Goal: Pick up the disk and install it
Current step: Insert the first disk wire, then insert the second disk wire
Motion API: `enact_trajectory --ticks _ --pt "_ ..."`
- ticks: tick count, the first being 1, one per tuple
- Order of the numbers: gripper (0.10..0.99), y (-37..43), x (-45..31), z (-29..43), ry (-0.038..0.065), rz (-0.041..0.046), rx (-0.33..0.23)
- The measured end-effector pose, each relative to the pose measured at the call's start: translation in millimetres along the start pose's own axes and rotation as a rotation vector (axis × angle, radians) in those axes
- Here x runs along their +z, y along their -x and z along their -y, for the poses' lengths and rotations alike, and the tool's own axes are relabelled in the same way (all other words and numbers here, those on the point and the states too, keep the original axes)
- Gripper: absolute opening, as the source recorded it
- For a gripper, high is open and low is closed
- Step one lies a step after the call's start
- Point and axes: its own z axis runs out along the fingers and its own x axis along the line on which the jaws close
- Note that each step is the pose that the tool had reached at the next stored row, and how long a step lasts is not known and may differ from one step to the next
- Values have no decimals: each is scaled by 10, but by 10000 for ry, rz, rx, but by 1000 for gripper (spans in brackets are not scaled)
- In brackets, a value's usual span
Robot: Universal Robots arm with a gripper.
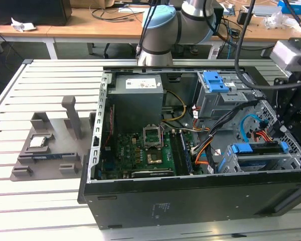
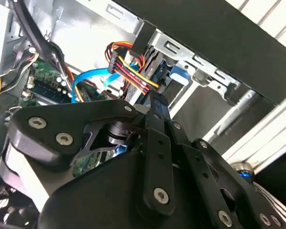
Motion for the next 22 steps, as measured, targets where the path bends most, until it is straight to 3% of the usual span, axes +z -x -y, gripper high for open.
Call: enact_trajectory --ticks 2,3,10,11,12,13,14,16,17,19,22 --pt "106 27 -169 -8 -6 -60 3" --pt "106 27 -186 -9 -6 -60 3" --pt "114 27 -188 -9 -7 -60 3" --pt "235 27 -188 -9 -7 -60 2" --pt "294 27 -188 -9 -7 -60 3" --pt "294 27 -188 -9 -7 -60 2" --pt "361 73 -189 -16 -6 -60 1" --pt "361 140 -190 -28 -7 -61 2" --pt "361 162 -203 -56 -29 -61 2" --pt "361 162 -213 -186 -118 -60 3" --pt "361 134 -193 -265 -122 -51 6"
